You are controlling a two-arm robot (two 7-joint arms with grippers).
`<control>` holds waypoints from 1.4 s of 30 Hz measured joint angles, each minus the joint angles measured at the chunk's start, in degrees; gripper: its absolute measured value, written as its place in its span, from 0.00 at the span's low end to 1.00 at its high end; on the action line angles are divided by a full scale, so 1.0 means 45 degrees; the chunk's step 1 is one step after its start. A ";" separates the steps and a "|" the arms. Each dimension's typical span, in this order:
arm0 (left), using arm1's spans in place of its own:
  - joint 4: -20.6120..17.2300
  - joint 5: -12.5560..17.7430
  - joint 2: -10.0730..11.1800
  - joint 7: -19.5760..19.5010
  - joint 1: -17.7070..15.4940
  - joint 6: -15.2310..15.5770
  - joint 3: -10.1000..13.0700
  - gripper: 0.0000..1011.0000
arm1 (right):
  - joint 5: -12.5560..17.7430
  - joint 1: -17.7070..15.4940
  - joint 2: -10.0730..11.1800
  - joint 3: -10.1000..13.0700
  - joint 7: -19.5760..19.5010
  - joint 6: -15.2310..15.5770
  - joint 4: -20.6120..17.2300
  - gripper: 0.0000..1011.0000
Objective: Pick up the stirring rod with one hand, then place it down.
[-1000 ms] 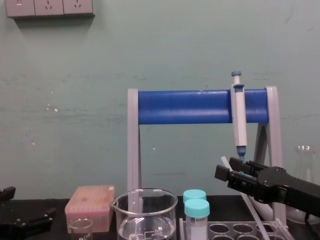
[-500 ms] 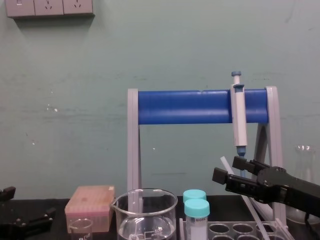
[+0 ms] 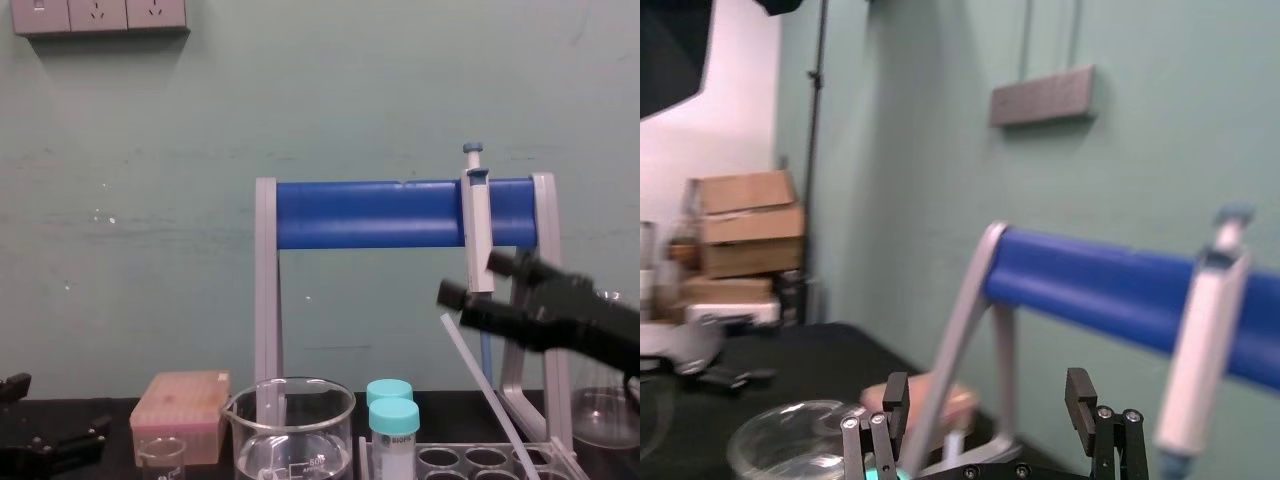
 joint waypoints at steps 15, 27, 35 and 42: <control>0.0000 0.0000 0.0000 0.0000 -0.0001 0.0000 0.0001 0.99 | -0.1368 -0.1098 0.0380 0.1368 -0.3528 0.1473 -0.1203 0.99; 0.0000 0.0000 0.0000 0.0000 0.0001 0.0000 0.0001 0.99 | -0.1434 -0.1470 0.0486 0.1496 -0.3432 0.3513 -0.0770 0.99; 0.0000 0.0000 0.0000 0.0000 0.0000 0.0000 0.0000 0.99 | -0.1382 -0.1410 0.0445 0.1512 -0.3320 0.3563 -0.0694 0.99; -0.0001 0.0000 0.0000 0.0000 0.0000 0.0000 0.0000 0.99 | -0.1386 -0.1415 0.0453 0.1503 -0.3332 0.3508 -0.0734 0.99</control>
